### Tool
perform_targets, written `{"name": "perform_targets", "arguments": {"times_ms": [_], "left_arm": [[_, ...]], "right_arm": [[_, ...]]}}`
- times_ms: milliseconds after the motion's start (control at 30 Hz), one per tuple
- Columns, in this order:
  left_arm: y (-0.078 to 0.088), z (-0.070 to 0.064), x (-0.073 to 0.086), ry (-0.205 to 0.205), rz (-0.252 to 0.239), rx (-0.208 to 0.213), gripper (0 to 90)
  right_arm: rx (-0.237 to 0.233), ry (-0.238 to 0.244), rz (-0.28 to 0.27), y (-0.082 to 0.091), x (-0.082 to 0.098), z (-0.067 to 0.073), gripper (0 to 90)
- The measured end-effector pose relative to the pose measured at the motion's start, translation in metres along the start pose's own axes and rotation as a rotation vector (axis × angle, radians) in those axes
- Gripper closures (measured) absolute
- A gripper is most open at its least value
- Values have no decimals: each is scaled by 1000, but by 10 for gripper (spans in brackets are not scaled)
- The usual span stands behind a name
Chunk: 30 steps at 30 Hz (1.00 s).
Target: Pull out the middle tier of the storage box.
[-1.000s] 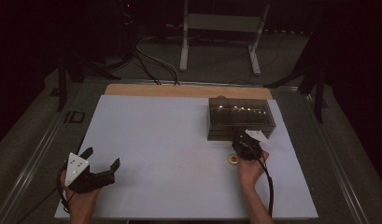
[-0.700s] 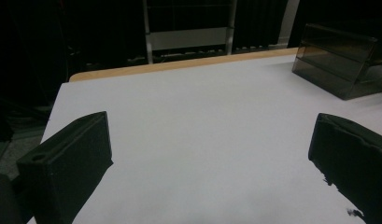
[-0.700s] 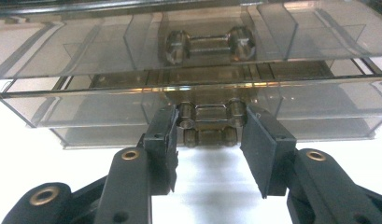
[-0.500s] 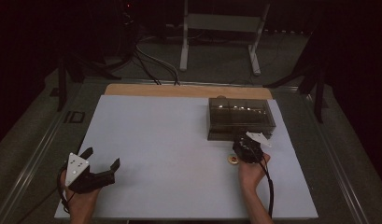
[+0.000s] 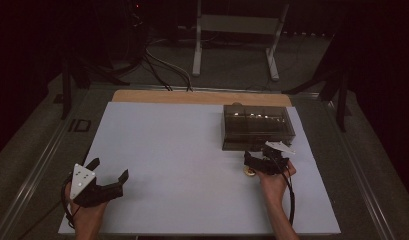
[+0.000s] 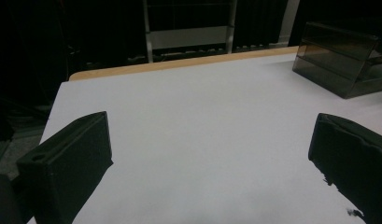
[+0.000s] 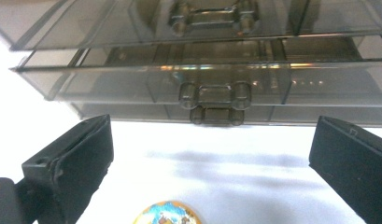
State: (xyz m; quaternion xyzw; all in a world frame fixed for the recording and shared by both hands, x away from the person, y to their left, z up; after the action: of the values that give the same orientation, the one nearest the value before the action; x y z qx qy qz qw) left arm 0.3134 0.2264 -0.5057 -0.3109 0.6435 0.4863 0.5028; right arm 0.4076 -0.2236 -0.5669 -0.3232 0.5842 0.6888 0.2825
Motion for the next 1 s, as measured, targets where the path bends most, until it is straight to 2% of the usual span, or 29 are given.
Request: {"name": "perform_targets", "arguments": {"times_ms": [200, 433, 533, 700, 867, 933, 1000], "left_arm": [[0, 0, 0, 1, 0, 0, 9], [0, 0, 0, 0, 0, 1, 9], [0, 0, 0, 2, 0, -1, 9], [0, 0, 0, 2, -1, -1, 9], [0, 0, 0, 2, 0, -1, 9], [0, 0, 0, 2, -1, -1, 9], [0, 0, 0, 2, -1, -1, 9]], "right_arm": [[-41, 27, 5, 6, -3, 2, 0], [-110, 69, 59, 9, 1, 6, 0], [-116, 75, 69, 10, 2, 6, 0], [-147, 106, 126, 14, 4, 8, 0], [-156, 124, 138, 17, 3, 8, 0], [-165, 153, 148, 22, -1, 8, 0], [-166, 157, 149, 23, -3, 7, 0]]}}
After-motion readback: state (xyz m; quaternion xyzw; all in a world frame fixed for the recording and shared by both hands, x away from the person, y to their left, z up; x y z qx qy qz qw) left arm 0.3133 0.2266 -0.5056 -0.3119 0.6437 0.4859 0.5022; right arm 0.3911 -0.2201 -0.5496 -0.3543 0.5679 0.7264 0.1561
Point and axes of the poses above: each handheld gripper's, and its own axes: y roughly backward along the jaws, x roughly out of its underside, z roughly to its left, the point moved 10 cm from there along -y, roughly forward along the jaws, and after that the axes turned 1 degree about y, right-handed, at the moved point
